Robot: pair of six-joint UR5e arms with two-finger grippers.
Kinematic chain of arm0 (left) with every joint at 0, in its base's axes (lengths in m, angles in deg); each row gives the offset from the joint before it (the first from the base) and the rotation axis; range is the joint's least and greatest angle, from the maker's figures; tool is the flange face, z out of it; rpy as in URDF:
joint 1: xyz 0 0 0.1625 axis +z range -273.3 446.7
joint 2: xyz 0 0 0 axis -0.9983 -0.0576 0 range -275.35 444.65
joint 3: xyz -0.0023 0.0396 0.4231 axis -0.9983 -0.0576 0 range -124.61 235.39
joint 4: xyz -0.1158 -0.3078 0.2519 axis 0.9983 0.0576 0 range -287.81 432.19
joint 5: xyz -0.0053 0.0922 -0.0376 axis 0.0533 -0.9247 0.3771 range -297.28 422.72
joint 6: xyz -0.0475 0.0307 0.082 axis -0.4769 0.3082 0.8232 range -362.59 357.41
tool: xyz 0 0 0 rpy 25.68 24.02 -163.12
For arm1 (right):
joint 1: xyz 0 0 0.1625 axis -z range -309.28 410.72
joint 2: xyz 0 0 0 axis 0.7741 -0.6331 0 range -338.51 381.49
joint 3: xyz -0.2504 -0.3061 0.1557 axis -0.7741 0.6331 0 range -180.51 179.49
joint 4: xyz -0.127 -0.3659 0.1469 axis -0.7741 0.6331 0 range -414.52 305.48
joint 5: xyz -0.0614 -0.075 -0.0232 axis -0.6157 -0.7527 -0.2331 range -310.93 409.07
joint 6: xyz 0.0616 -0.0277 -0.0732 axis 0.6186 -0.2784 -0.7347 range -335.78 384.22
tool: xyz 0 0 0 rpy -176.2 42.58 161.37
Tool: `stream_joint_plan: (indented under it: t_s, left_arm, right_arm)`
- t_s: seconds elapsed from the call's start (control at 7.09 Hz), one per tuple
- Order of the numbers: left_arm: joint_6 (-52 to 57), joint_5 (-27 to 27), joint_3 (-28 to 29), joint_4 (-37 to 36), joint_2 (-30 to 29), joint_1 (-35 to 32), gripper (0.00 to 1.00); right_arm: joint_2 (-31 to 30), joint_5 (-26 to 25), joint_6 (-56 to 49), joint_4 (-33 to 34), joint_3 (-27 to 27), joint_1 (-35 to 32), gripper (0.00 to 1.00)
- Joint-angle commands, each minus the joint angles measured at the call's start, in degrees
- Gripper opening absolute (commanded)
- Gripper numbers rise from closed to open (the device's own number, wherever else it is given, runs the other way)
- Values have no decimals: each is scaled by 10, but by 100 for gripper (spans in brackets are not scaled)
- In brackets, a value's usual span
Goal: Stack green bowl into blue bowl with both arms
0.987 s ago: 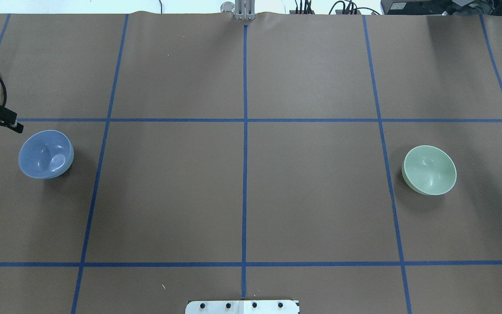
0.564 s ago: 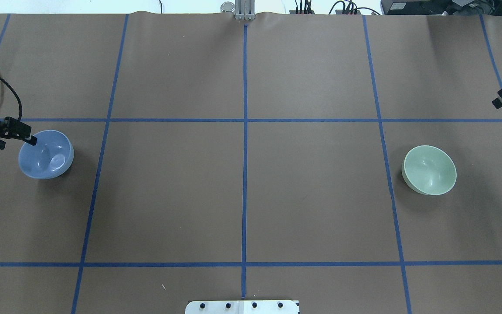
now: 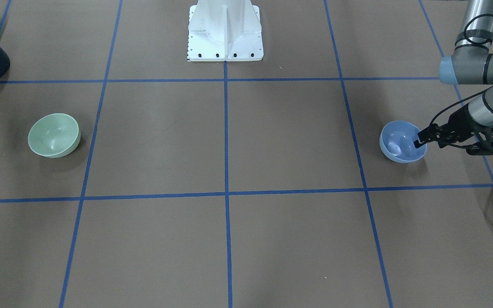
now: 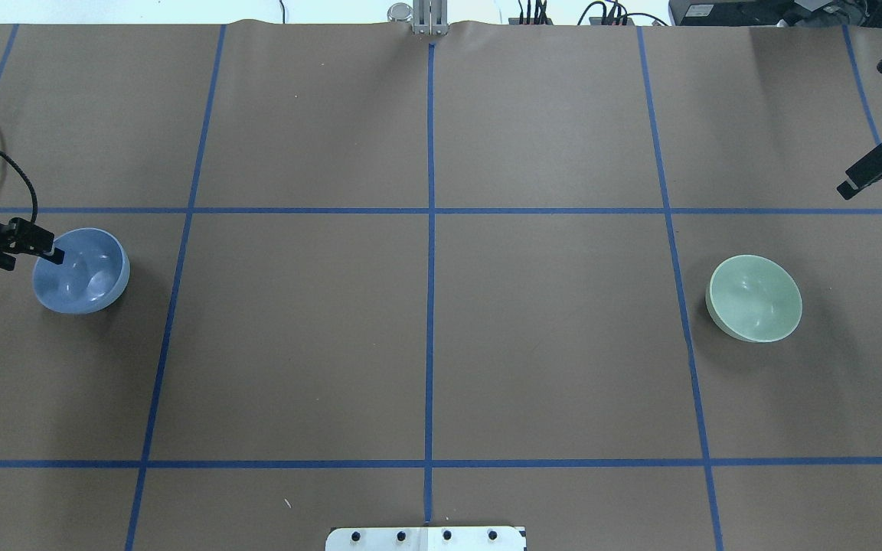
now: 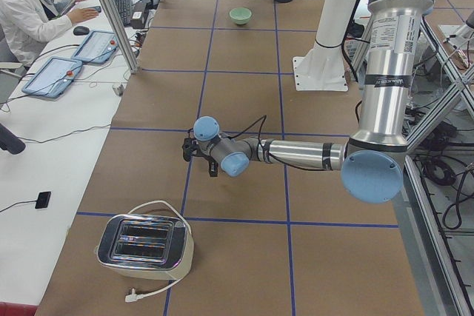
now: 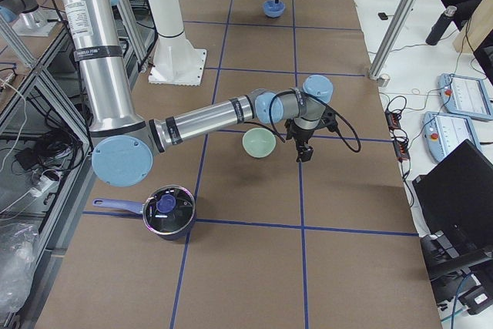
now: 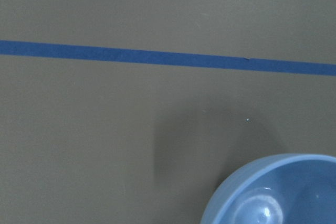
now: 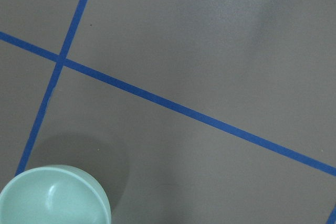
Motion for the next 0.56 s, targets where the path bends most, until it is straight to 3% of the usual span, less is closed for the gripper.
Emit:
stream_joint_plan:
  t_s: [0.0,0.28,0.42]
  left_arm:
    - [-37,0,-1,21,-1,18,33]
    - [-37,0,-1,21,-1,19,28]
    - [-37,0,-1,22,-1,19,19]
  right_arm:
    - [-1,1,-1,0,-2,0,100]
    - [-2,4,-2,0,-3,2,100]
    - [-2,9,-1,0,-3,2,100]
